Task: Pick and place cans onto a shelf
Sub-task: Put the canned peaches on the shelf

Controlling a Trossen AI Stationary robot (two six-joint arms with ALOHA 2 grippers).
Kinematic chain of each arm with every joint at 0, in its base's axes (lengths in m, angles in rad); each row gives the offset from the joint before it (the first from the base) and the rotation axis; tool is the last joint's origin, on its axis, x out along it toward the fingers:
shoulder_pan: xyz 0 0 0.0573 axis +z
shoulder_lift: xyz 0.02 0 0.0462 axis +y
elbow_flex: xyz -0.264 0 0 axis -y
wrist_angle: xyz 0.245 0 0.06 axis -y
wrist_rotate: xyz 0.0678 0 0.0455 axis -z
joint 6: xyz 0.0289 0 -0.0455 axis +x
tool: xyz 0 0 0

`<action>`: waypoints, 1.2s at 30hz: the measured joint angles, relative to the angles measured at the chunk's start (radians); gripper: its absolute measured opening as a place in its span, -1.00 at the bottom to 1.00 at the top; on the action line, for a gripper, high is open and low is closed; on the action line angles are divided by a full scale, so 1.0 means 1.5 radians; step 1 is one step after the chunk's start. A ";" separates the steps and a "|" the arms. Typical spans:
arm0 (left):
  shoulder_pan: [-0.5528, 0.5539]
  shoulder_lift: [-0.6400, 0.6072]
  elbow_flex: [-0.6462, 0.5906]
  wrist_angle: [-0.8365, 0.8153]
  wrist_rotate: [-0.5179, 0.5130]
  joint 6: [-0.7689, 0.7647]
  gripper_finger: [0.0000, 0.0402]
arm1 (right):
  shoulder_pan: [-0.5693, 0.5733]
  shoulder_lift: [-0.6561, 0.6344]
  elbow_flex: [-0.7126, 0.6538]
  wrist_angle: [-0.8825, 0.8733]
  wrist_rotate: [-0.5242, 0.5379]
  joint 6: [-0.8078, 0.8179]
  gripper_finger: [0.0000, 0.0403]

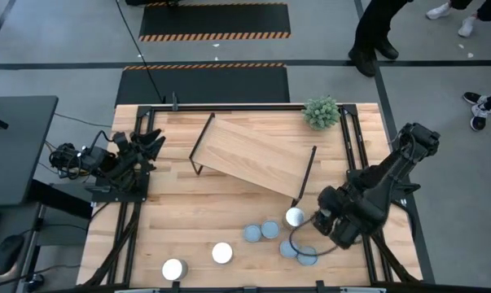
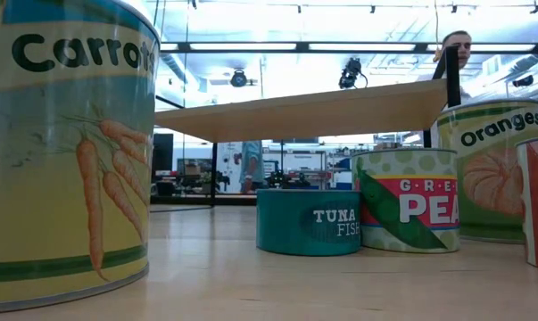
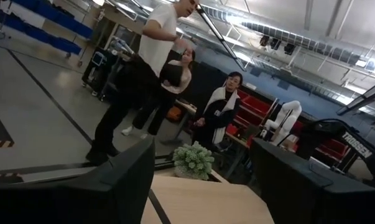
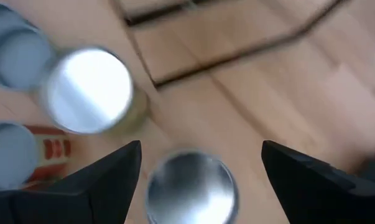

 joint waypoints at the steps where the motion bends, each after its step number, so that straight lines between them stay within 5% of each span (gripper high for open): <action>1: -0.001 0.000 0.000 -0.001 0.000 -0.001 0.33 | 0.016 0.006 0.000 -0.002 0.026 0.000 0.69; 4: -0.001 0.000 0.000 -0.001 0.004 -0.001 0.33 | 0.059 0.033 0.000 -0.010 0.063 0.000 0.69; 10: -0.001 0.000 0.000 -0.008 0.007 -0.004 0.33 | 0.103 0.070 -0.001 -0.042 -0.001 0.081 0.68; 21: -0.001 0.000 0.000 -0.009 0.008 -0.004 0.33 | 0.114 0.059 -0.001 -0.025 0.002 0.144 0.81; 26: -0.001 0.000 0.000 -0.010 0.008 -0.004 0.33 | 0.109 0.059 -0.001 -0.025 -0.050 0.134 0.97; 36: -0.001 0.000 0.000 -0.010 0.020 -0.004 0.33 | 0.075 0.059 -0.001 -0.012 -0.149 0.086 0.97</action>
